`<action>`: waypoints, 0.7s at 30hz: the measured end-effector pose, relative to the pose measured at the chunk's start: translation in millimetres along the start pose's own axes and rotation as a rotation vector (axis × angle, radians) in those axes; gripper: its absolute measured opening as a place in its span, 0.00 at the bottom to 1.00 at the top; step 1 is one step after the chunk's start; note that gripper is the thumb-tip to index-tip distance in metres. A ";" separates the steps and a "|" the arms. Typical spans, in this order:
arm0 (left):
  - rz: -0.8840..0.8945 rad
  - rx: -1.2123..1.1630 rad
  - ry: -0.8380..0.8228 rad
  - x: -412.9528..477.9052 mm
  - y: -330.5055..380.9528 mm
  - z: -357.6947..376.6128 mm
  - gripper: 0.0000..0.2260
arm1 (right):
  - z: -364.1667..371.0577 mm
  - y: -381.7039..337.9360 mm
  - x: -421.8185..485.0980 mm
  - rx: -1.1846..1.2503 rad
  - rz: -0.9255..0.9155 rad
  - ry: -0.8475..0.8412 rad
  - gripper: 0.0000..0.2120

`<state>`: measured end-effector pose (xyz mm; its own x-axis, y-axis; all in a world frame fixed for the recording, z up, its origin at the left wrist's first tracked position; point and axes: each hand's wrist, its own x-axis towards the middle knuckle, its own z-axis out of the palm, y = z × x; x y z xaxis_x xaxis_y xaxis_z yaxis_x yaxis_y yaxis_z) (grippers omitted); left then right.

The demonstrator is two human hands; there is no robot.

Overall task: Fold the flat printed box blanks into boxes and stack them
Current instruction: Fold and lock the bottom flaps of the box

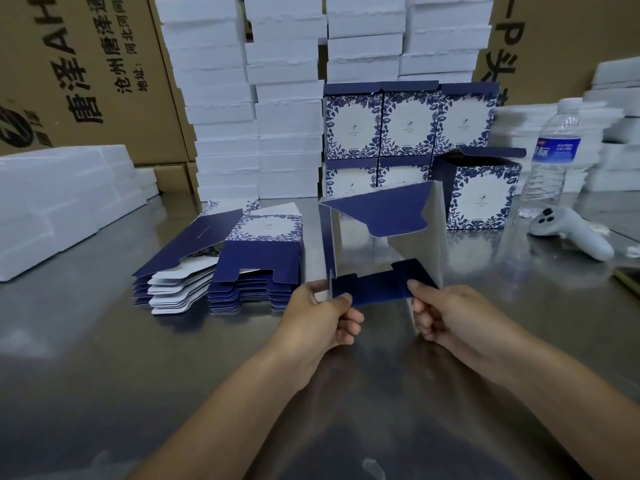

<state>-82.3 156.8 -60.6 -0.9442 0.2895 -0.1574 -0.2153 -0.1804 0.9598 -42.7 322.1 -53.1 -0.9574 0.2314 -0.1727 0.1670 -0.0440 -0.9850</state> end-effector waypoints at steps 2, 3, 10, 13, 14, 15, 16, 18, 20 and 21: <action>0.005 -0.029 -0.009 -0.2 0.0 2.0 0.19 | -0.5 0.3 0.1 0.023 0.003 0.010 0.19; 0.003 -0.045 -0.010 -0.9 -0.2 3.5 0.19 | -0.6 0.3 0.3 0.032 0.004 0.012 0.19; -0.014 -0.121 -0.034 -3.0 -3.3 5.8 0.23 | 2.8 0.5 -2.9 0.072 0.036 -0.024 0.19; -0.023 -0.124 -0.040 -4.9 -1.8 6.2 0.22 | 5.0 1.4 -5.5 0.103 0.057 -0.092 0.22; -0.026 -0.126 -0.041 -5.8 -1.8 7.2 0.22 | 5.2 1.8 -5.9 0.106 0.053 -0.108 0.23; -0.031 -0.132 -0.041 -6.0 -1.9 8.5 0.22 | 5.3 2.0 -5.8 0.110 0.046 -0.118 0.24; -0.036 -0.141 -0.040 -5.6 -2.5 9.6 0.23 | 5.0 2.1 -5.9 0.115 0.038 -0.123 0.24; -0.044 -0.165 -0.043 -4.9 -3.7 10.8 0.23 | 4.4 1.6 -6.1 0.121 0.026 -0.127 0.24; -0.049 -0.169 -0.055 -4.6 -4.5 11.2 0.21 | 4.5 1.6 -6.5 0.118 0.019 -0.125 0.24; -0.052 -0.159 -0.068 -4.7 -4.6 11.3 0.18 | 5.0 2.1 -7.1 0.112 0.015 -0.123 0.24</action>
<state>-74.0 167.0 -61.7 -0.9128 0.3645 -0.1842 -0.3050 -0.3085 0.9010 -36.7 315.5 -53.9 -0.9777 0.1095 -0.1789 0.1609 -0.1560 -0.9746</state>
